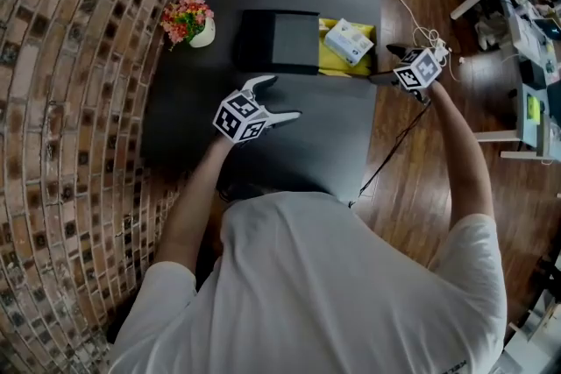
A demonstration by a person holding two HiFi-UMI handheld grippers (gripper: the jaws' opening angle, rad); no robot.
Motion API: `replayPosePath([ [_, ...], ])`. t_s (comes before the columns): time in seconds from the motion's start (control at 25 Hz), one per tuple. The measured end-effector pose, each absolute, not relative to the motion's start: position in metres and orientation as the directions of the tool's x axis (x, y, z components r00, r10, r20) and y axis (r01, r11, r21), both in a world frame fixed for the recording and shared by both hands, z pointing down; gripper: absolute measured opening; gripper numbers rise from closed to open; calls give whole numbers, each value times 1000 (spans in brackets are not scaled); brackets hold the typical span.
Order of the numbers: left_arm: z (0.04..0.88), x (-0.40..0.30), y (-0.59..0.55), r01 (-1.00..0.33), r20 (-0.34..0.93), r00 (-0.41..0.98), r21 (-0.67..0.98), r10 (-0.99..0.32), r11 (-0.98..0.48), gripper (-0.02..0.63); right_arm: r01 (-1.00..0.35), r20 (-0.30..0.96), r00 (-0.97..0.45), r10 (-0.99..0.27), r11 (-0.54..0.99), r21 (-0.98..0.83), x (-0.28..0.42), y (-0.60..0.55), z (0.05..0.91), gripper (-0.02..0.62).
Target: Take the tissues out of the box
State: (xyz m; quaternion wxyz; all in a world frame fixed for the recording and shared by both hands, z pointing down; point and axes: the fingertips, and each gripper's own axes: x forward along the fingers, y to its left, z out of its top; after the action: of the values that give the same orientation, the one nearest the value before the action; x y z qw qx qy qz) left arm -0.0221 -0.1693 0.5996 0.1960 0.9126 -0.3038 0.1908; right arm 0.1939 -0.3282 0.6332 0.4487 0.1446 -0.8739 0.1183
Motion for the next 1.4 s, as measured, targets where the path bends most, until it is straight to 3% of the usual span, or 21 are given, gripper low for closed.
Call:
replayPosePath([
  [0.8,601,-26,-165,-694,405,711,275,-575,-665,479,-417,844,-508,-170,906,-68,145,-378,681,531],
  [1.04,598,-26,-169,-701,387,706,269,-593,-660,477,-450,855,-456,-246,893,18,131,-396,678,531],
  [1.4,595,-22,-172,-704,375,706,272,-601,-657,479,-480,919,-325,-221,877,41,142,-407,725,531],
])
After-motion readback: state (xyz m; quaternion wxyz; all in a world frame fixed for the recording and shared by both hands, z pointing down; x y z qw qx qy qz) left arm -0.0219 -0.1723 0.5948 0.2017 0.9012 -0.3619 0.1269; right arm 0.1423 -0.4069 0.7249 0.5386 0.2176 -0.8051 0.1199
